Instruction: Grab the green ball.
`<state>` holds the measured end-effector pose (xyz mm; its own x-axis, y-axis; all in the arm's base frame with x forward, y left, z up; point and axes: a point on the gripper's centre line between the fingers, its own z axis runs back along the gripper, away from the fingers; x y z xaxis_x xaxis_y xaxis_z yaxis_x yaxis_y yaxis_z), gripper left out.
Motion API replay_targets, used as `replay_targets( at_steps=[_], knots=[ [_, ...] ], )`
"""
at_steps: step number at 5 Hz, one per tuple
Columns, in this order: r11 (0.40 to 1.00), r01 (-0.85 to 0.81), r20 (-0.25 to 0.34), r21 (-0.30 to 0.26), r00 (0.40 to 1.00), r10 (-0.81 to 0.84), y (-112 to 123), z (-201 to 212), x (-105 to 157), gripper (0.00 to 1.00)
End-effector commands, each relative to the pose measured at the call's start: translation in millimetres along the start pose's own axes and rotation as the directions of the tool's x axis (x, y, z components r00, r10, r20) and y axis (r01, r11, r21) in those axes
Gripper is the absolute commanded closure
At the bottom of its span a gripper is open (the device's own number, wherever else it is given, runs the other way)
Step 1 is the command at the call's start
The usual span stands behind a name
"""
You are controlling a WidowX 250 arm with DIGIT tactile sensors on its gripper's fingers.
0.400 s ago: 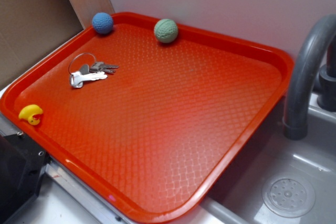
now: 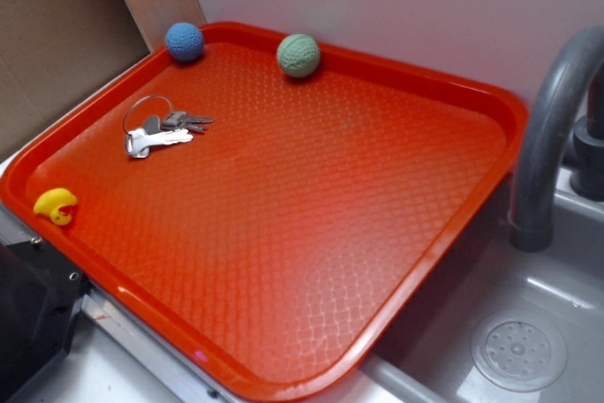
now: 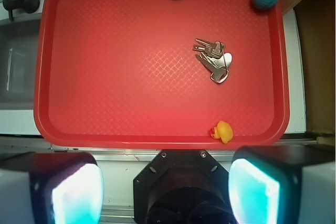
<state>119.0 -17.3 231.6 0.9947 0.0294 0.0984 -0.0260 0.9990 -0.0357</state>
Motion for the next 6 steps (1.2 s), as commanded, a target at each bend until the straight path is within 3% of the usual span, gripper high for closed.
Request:
replay_targets(
  at_steps=[1, 2, 3, 4, 5, 6],
  knots=[
    [0.999, -0.049, 0.165, 0.018, 0.985, 0.046, 34.6, -72.9, 93.3, 0.00],
    [0.999, -0.032, 0.176, 0.010, 0.984, 0.030, 44.8, -112.8, 140.5, 0.00],
    [0.999, -0.024, 0.227, -0.038, 0.973, 0.032, 39.0, -146.9, 171.2, 0.00],
    [0.999, 0.006, 0.193, -0.032, 0.981, 0.000, 35.9, -171.1, 191.2, 0.00],
    [0.999, 0.047, 0.169, 0.009, 0.984, -0.048, 20.2, -185.3, 207.5, 0.00],
    [0.999, 0.046, 0.140, -0.023, 0.989, -0.043, 8.8, -192.9, 214.7, 0.00]
  ],
)
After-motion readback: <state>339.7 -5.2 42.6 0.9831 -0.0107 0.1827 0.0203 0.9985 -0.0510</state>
